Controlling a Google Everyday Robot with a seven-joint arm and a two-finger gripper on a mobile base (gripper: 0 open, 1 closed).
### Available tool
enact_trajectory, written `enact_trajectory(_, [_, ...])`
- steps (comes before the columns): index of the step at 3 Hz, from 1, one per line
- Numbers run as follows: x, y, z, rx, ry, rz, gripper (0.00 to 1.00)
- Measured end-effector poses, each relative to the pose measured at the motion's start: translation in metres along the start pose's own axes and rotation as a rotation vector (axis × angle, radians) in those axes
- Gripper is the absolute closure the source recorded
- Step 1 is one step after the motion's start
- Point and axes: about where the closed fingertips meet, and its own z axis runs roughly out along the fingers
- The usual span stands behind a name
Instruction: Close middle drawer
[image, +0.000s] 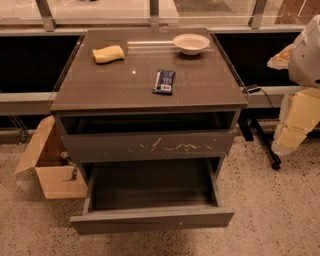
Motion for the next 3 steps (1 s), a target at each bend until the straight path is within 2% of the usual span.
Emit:
enact_trajectory(1, [0.000, 0.000, 0.000, 0.000, 0.000, 0.000, 0.00])
enact_trajectory(2, [-0.010, 0.015, 0.032, -0.089, -0.032, -0.043, 0.00])
enact_trajectory(3, [-0.026, 0.046, 0.089, -0.211, -0.099, -0.086, 0.00])
